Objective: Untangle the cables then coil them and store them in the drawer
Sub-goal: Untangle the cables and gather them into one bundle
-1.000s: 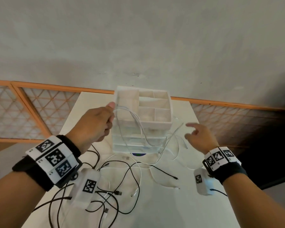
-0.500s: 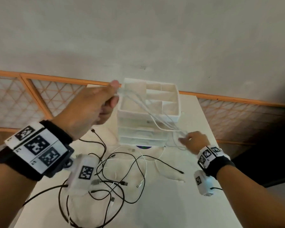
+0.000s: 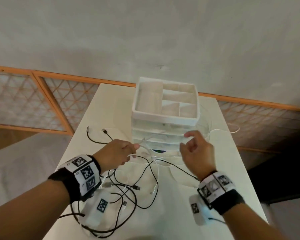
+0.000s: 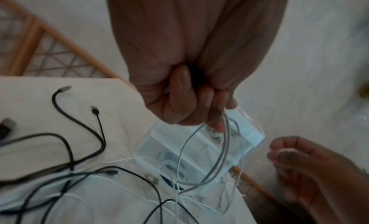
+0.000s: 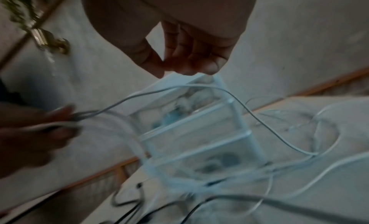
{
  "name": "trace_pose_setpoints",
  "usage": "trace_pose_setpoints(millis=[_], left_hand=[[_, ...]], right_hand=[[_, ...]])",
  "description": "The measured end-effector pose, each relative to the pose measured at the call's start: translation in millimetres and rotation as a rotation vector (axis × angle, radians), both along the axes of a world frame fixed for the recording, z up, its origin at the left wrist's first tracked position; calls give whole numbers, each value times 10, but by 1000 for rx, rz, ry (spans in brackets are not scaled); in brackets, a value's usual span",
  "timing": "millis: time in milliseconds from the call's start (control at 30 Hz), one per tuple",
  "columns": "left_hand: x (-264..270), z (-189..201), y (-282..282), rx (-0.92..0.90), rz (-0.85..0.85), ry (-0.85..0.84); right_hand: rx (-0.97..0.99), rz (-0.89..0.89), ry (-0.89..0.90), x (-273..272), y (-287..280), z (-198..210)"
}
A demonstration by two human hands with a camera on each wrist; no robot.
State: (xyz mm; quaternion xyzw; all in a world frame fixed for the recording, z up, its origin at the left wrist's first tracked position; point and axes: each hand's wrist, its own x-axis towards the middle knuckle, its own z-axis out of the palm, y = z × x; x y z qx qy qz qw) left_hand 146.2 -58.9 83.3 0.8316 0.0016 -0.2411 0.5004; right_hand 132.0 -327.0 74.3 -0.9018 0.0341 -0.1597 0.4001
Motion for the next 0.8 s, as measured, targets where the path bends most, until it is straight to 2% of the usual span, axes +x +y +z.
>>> trace_pose_setpoints(millis=[67,167,233,300,400,533,600,700,800], left_hand=[[-37,85,-41,-127,30,62],[-66,153,-24,-215,45,96],[-90,112,24,-220,42,140],[-126,37,62,-191,30,184],[-188,-59,106,-136,63,207],[-233,-103,136,-26,237,96],[-244,-118,160,-40,289,97],[-259,-132,221,-123,315,161],[-255,-129,307,-157,333,177]], right_hand=[[44,213,109,-169,279,-180],[-137,561,430,-367,545,-507],[-269,651,567,-489,690,-690],[-422,630,573,-567,857,-818],[-511,492,536,-546,1089,-956],[-596,457,624,-455,1219,-1107],[-637,465,644,-425,1214,-1116],[-523,438,643,-339,1113,-986],[-271,349,472,-162,920,-555]])
